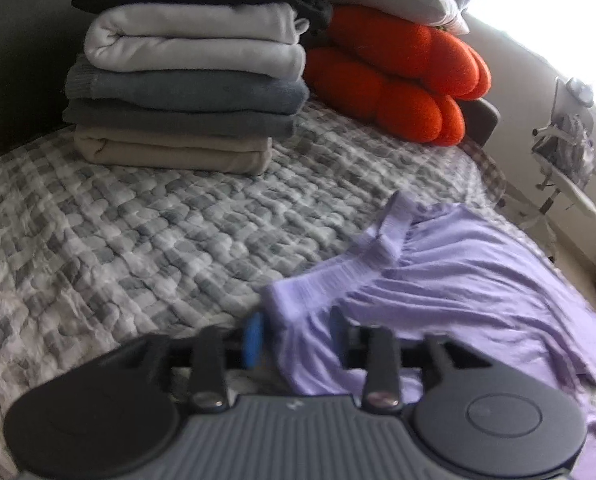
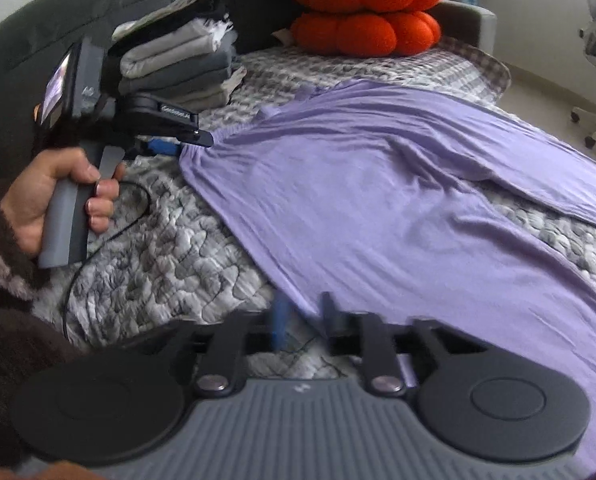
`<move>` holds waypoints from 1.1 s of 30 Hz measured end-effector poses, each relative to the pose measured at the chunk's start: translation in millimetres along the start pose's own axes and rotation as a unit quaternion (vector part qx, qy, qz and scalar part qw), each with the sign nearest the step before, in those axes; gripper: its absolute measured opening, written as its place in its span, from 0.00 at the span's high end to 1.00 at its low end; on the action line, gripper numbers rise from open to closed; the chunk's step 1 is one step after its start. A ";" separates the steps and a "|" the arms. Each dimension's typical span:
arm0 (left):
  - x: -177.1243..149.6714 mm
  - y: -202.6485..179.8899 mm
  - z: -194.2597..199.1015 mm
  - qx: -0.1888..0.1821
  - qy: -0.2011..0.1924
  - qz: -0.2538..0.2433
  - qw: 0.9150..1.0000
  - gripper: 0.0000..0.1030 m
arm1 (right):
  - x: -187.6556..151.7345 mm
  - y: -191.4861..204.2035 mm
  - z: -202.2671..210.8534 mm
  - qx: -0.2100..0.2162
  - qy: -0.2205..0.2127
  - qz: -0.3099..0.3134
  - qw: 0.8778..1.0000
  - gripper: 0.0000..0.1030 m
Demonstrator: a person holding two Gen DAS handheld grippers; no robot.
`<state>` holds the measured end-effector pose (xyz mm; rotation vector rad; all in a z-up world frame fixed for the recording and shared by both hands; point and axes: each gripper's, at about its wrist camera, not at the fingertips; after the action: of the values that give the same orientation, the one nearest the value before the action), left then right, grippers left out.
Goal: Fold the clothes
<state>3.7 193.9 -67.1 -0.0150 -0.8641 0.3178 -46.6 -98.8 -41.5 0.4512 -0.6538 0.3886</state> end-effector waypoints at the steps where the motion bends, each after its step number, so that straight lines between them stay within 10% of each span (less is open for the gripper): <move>1: 1.4 -3.1 3.1 0.000 -0.003 -0.004 1.000 0.55 | 0.3 -1.8 3.4 0.000 -0.006 -0.007 1.000 0.52; 9: 7.0 -41.5 26.4 -0.033 -0.031 -0.073 0.996 0.51 | 17.2 -33.7 17.3 -0.064 -0.069 -0.034 0.995 0.53; 23: -31.4 -110.7 15.6 -0.091 -0.010 -0.247 0.965 0.49 | 41.6 -77.5 -29.8 -0.105 -0.088 -0.091 0.986 0.87; 33: -33.5 -114.3 22.4 -0.088 -0.020 -0.260 0.961 0.47 | 49.1 -103.0 -23.9 -0.152 -0.127 -0.121 0.973 0.87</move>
<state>-2.7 73.0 -61.4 0.0537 -0.9002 -0.2533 50.2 -162.5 -54.7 0.2839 -0.8811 -0.0056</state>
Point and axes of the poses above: each gripper's, at about its wrist camera, not at the fingertips, and z roughly against the way its jaws point, y to its left, x to its top, and after that the axes turned 12 degrees about -z, right-handed
